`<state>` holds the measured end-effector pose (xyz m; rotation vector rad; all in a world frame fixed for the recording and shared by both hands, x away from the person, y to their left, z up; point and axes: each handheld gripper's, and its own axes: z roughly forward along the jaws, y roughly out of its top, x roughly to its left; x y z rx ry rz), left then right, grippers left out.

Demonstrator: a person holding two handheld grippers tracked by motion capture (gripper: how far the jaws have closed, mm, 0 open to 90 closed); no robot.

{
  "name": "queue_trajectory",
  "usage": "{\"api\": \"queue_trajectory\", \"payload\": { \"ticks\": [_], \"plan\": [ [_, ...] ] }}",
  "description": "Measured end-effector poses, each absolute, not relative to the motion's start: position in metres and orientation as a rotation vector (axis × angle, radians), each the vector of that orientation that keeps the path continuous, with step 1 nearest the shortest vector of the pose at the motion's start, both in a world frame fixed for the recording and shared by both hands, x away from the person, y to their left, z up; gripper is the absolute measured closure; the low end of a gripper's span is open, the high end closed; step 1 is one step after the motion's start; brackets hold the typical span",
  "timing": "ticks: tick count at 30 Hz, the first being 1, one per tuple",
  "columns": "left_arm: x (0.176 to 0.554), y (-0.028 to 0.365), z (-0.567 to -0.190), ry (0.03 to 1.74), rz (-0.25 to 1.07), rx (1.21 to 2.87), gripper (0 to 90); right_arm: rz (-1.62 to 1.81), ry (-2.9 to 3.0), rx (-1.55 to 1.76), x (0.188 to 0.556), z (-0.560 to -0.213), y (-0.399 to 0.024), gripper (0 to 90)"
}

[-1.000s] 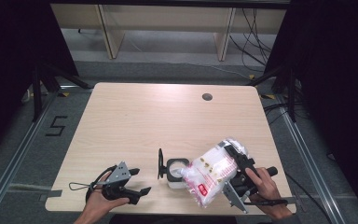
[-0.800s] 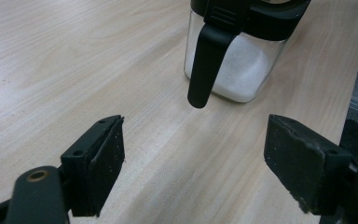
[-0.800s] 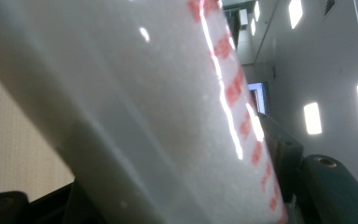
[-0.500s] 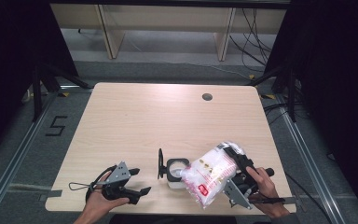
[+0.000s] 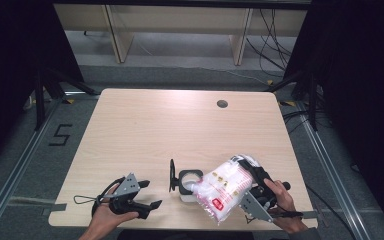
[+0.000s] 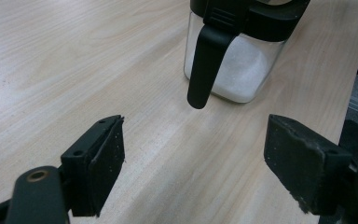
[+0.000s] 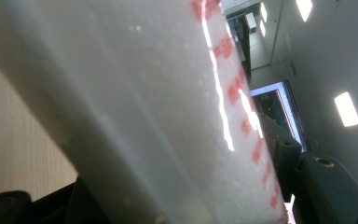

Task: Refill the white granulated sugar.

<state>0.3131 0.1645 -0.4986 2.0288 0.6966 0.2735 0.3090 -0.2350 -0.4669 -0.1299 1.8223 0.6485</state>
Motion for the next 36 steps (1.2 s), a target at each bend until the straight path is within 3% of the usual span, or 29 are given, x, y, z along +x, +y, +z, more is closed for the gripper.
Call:
{"api": "queue_trajectory", "payload": {
  "ticks": [20,36],
  "plan": [
    [0.312,0.165,-0.498,0.721,0.259,2.023,19.7,0.774,1.865,-0.094,0.315,-0.468,-0.241,46.8],
    [0.312,0.165,-0.498,0.721,0.26,2.023,19.8,0.995,1.953,0.115,0.325,-0.473,-0.253,48.5]
  ]
}}
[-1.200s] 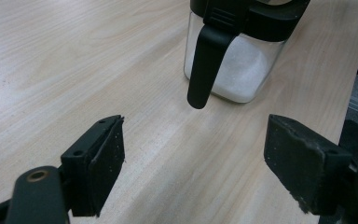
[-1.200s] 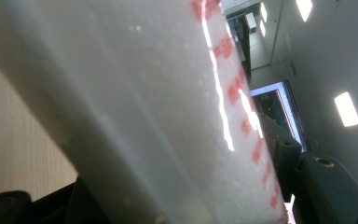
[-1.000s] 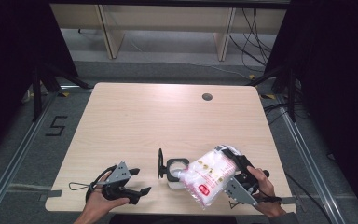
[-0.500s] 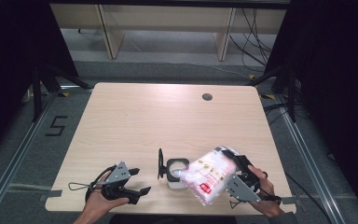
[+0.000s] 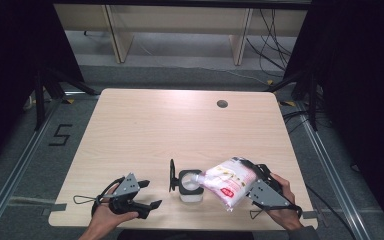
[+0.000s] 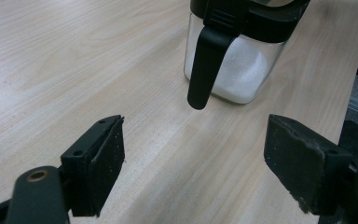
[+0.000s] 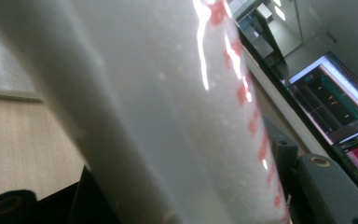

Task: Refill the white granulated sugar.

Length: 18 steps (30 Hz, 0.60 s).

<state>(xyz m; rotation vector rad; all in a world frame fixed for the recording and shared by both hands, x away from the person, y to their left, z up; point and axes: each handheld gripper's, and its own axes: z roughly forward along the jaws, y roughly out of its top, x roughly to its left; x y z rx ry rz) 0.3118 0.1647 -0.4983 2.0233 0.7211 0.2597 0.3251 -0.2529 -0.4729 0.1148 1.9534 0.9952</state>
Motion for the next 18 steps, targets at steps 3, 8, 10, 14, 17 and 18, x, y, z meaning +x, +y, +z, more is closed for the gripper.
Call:
{"api": "queue_trajectory", "payload": {
  "ticks": [3,8,10,14,17,18],
  "plan": [
    [0.312,0.165,-0.498,0.72,0.26,2.024,19.8,1.021,1.983,0.137,0.327,-0.475,-0.253,48.9],
    [0.312,0.165,-0.498,0.719,0.26,2.024,19.8,1.103,1.994,0.203,0.332,-0.478,-0.254,49.2],
    [0.312,0.165,-0.498,0.722,0.26,2.021,19.8,1.13,1.99,0.225,0.336,-0.478,-0.256,49.3],
    [0.312,0.165,-0.499,0.72,0.259,2.019,20.2,1.203,2.002,0.316,0.344,-0.48,-0.262,49.8],
    [0.312,0.164,-0.498,0.722,0.262,2.024,20.2,1.255,2.005,0.366,0.349,-0.483,-0.264,50.1],
    [0.312,0.164,-0.498,0.722,0.262,2.024,20.2,1.255,2.005,0.366,0.349,-0.483,-0.264,50.1]
  ]
}}
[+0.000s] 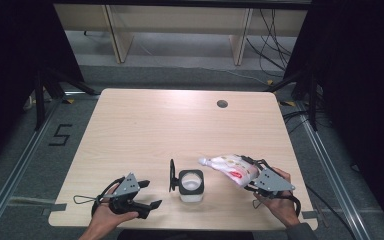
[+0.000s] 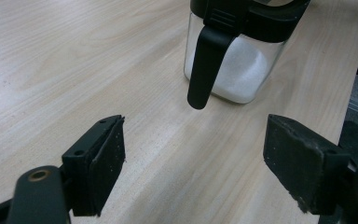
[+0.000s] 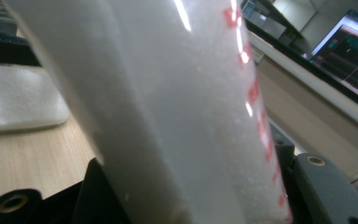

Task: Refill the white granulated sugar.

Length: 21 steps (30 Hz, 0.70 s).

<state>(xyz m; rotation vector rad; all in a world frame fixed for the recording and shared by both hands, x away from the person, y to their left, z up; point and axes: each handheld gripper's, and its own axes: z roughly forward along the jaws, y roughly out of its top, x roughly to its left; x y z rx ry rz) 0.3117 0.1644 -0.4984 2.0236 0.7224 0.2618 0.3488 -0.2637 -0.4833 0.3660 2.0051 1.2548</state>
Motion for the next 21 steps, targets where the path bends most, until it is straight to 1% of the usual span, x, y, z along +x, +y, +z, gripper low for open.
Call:
{"api": "queue_trajectory", "payload": {
  "ticks": [3,4,5,10,19,21],
  "plan": [
    [0.312,0.165,-0.499,0.72,0.257,2.018,20.3,1.326,2.017,0.442,0.359,-0.488,-0.266,50.5],
    [0.312,0.165,-0.499,0.72,0.257,2.018,20.2,1.326,2.017,0.442,0.359,-0.488,-0.266,50.5],
    [0.313,0.166,-0.498,0.71,0.269,2.026,20.2,1.332,1.997,0.402,0.368,-0.49,-0.267,50.9],
    [0.312,0.166,-0.497,0.721,0.273,2.027,20.2,1.403,2.038,0.549,0.374,-0.497,-0.268,51.6],
    [0.312,0.167,-0.497,0.718,0.275,2.037,20.2,1.435,2.07,0.605,0.386,-0.506,-0.272,53.6],
    [0.311,0.165,-0.497,0.73,0.256,2.006,20.2,1.432,2.066,0.597,0.388,-0.507,-0.272,53.8]
  ]
}}
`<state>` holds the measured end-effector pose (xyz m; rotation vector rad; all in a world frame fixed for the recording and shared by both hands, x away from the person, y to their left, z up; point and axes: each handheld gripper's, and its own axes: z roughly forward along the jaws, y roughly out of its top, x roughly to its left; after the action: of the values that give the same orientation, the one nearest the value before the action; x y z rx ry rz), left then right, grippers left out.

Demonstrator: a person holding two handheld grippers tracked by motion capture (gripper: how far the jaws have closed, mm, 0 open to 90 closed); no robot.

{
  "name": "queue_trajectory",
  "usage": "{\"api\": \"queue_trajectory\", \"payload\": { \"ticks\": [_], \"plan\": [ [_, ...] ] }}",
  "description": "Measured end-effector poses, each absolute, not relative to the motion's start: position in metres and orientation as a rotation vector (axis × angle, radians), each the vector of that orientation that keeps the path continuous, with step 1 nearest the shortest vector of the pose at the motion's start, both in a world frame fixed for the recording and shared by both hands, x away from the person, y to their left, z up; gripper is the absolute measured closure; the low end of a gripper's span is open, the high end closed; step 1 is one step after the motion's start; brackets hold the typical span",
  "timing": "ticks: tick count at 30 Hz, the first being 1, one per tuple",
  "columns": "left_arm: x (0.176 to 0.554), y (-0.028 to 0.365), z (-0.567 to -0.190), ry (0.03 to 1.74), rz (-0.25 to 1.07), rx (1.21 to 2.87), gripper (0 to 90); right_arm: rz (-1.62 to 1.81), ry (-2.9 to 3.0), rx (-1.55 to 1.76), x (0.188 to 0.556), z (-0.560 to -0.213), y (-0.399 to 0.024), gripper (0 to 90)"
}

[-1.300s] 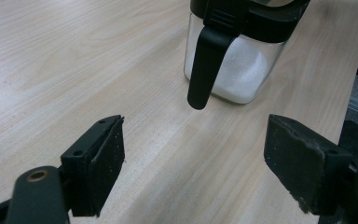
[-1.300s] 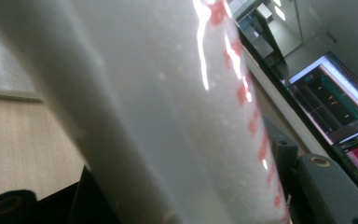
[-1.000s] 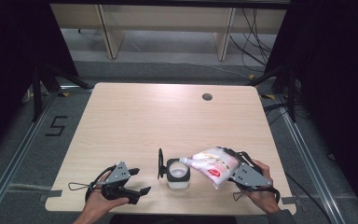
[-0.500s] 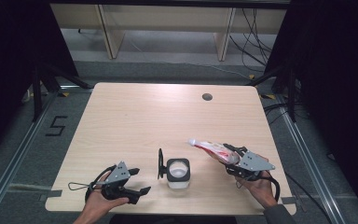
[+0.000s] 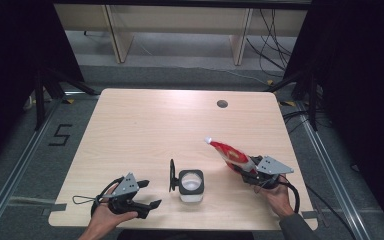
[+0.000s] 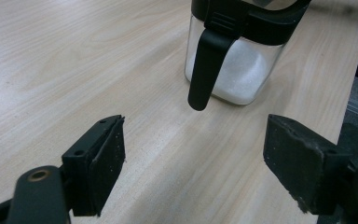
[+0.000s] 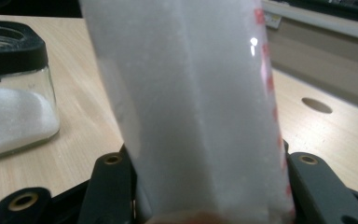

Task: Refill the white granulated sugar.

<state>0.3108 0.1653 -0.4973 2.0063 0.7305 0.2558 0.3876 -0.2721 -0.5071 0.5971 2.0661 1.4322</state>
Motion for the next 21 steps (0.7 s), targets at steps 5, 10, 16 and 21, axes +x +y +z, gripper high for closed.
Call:
{"api": "queue_trajectory", "payload": {
  "ticks": [5,10,16,21],
  "plan": [
    [0.311,0.167,-0.497,0.718,0.263,2.022,20.2,1.468,2.069,0.663,0.39,-0.509,-0.277,54.4],
    [0.312,0.167,-0.497,0.715,0.266,2.006,20.2,1.477,2.054,0.707,0.389,-0.51,-0.276,54.5],
    [0.312,0.167,-0.498,0.724,0.263,2.004,20.2,1.469,2.067,0.745,0.385,-0.51,-0.283,55.0],
    [0.312,0.167,-0.498,0.72,0.265,2.005,20.2,1.469,2.06,0.789,0.383,-0.51,-0.285,55.6]
  ]
}}
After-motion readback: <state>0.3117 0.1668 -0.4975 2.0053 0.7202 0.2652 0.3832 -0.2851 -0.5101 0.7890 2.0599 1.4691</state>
